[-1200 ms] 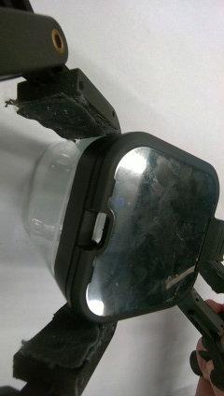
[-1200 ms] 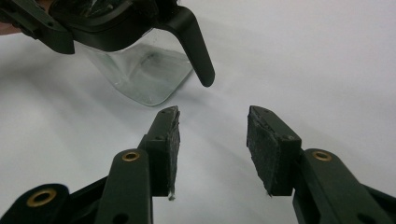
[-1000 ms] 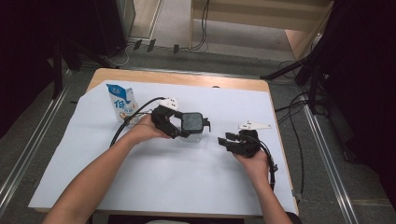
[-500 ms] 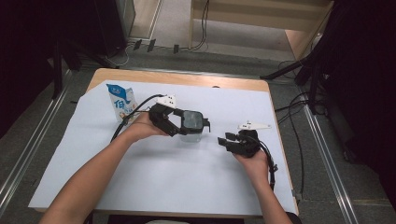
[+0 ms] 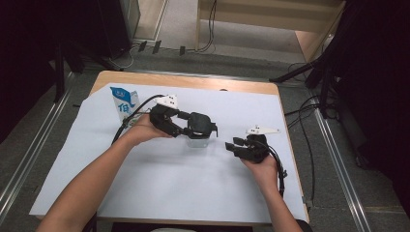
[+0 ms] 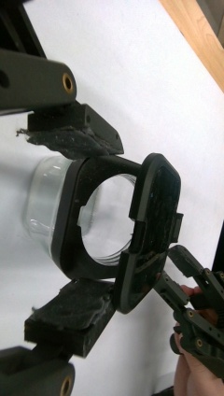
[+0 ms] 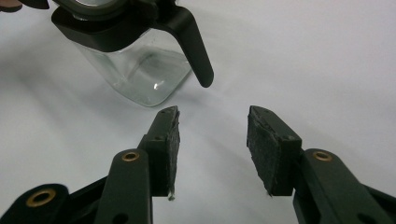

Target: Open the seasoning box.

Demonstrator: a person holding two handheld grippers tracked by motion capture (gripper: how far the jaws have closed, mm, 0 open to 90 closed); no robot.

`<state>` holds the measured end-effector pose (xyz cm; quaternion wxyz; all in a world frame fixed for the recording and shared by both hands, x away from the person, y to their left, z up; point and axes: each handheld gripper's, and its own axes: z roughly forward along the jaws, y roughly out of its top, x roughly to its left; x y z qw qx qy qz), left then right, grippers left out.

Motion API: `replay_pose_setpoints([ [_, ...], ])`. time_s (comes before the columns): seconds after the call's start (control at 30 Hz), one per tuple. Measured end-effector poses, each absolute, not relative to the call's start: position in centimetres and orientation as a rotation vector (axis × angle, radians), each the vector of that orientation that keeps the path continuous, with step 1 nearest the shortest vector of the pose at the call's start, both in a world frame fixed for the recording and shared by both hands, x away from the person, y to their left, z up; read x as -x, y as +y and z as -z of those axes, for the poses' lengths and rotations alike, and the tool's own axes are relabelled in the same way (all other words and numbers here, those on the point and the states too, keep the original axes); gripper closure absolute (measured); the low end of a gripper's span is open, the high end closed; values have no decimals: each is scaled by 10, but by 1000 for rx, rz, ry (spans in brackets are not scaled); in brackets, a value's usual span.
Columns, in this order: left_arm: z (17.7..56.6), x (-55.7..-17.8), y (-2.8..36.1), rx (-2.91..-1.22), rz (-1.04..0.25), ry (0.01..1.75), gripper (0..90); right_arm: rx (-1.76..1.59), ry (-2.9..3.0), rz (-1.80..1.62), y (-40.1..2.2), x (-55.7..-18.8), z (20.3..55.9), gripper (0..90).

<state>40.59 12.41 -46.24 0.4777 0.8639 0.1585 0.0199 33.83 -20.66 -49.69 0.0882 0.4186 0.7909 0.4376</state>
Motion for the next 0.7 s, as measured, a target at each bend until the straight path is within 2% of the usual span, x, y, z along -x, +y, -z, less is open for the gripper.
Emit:
replay_pose_setpoints([
  [0.33, 455, -405, 126, -2110, -33, 410, 477, -1241, 2353, -1308, -206, -339, 497, 553],
  [0.7, 447, -407, 124, -2138, 57, 424, 770, -1229, 2353, -1320, -203, -340, 497, 554],
])
